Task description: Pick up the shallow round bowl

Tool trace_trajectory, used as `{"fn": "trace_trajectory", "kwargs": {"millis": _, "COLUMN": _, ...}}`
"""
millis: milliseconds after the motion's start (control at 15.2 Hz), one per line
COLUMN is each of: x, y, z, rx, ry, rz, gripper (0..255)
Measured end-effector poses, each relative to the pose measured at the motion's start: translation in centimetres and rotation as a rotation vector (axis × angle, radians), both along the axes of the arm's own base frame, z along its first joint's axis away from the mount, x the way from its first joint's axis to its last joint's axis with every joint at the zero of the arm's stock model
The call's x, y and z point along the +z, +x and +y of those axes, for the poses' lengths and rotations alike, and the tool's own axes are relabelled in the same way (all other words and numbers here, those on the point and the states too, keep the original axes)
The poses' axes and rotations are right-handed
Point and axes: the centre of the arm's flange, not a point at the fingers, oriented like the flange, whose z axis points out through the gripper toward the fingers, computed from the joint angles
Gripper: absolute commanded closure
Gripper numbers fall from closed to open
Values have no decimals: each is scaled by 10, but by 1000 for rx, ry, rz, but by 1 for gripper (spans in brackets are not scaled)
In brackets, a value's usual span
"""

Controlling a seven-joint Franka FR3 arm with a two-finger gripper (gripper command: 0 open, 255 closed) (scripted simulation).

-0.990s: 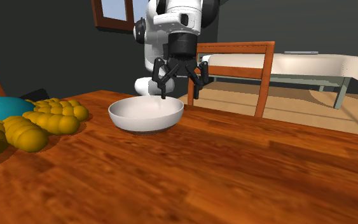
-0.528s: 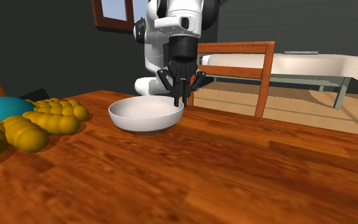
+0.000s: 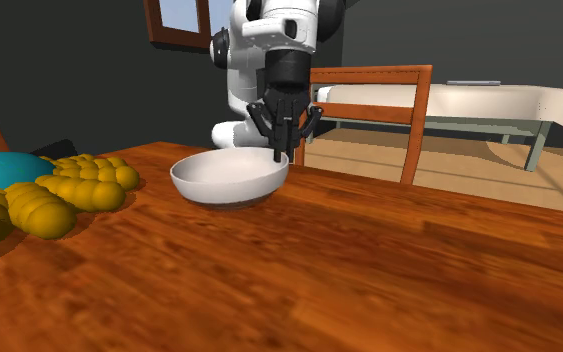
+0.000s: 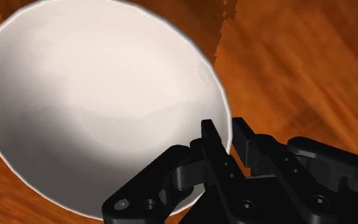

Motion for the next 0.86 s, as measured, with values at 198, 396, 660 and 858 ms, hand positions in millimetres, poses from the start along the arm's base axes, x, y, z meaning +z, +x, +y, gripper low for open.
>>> {"fn": "trace_trajectory", "kwargs": {"millis": 198, "x": 15, "y": 1, "z": 0, "rx": 0, "ry": 0, "rz": 0, "gripper": 255}}
{"fn": "trace_trajectory", "kwargs": {"millis": 396, "x": 31, "y": 1, "z": 0, "rx": 0, "ry": 0, "rz": 0, "gripper": 255}}
{"fn": "trace_trajectory", "kwargs": {"millis": 660, "x": 53, "y": 1, "z": -1, "rx": 0, "ry": 0, "rz": 0, "gripper": 255}}
{"fn": "trace_trajectory", "kwargs": {"millis": 858, "x": 67, "y": 1, "z": 0, "rx": 0, "ry": 0, "rz": 0, "gripper": 255}}
